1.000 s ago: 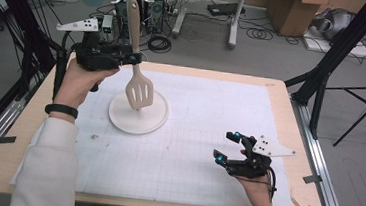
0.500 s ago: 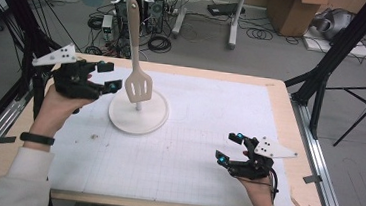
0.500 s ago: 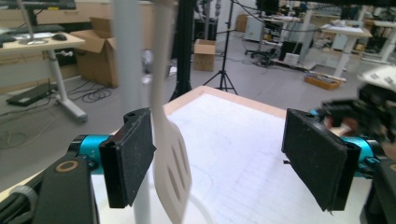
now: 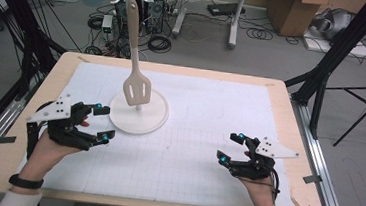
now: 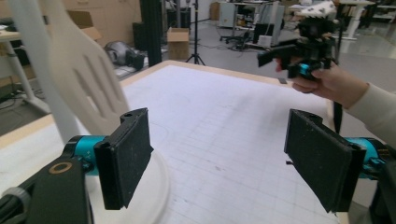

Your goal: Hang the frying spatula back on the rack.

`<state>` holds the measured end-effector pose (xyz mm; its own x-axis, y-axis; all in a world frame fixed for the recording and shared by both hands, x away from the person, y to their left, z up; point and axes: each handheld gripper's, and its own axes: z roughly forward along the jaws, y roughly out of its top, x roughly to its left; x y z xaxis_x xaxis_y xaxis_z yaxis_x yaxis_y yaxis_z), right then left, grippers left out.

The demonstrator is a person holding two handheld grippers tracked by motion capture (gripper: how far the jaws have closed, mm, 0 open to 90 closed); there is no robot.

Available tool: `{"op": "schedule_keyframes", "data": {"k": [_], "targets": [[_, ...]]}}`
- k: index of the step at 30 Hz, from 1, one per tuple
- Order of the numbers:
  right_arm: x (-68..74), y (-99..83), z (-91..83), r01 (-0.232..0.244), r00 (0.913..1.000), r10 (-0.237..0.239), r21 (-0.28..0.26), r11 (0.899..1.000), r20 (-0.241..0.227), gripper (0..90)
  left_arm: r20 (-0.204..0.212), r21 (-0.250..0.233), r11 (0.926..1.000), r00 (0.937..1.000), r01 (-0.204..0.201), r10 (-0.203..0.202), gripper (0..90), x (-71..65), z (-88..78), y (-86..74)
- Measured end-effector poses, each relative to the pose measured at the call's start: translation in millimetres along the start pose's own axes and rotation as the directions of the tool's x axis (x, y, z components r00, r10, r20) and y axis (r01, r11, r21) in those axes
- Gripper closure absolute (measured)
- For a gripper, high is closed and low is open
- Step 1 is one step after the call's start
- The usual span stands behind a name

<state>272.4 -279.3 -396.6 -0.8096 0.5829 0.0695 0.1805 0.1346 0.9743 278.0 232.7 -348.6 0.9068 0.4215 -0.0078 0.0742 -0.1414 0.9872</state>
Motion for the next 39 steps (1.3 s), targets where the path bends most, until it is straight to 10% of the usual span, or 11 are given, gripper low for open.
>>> {"op": "schedule_keyframes", "data": {"k": [16,39], "targets": [[-3.4,-4.2,-4.6,-0.017,0.9998,0.017,0.026,1.000,0.014,18.7,0.016,-0.009,0.9990,0.9990,0.043,-0.043,22.6,-8.5,-6.8,-52.2],[-3.7,-5.4,-5.2,-0.014,0.9998,0.013,0.044,0.999,0.014,17.6,-0.005,0.018,0.9984,0.9985,0.054,-0.054,19.3,-5.4,-8.4,-60.4]]}}
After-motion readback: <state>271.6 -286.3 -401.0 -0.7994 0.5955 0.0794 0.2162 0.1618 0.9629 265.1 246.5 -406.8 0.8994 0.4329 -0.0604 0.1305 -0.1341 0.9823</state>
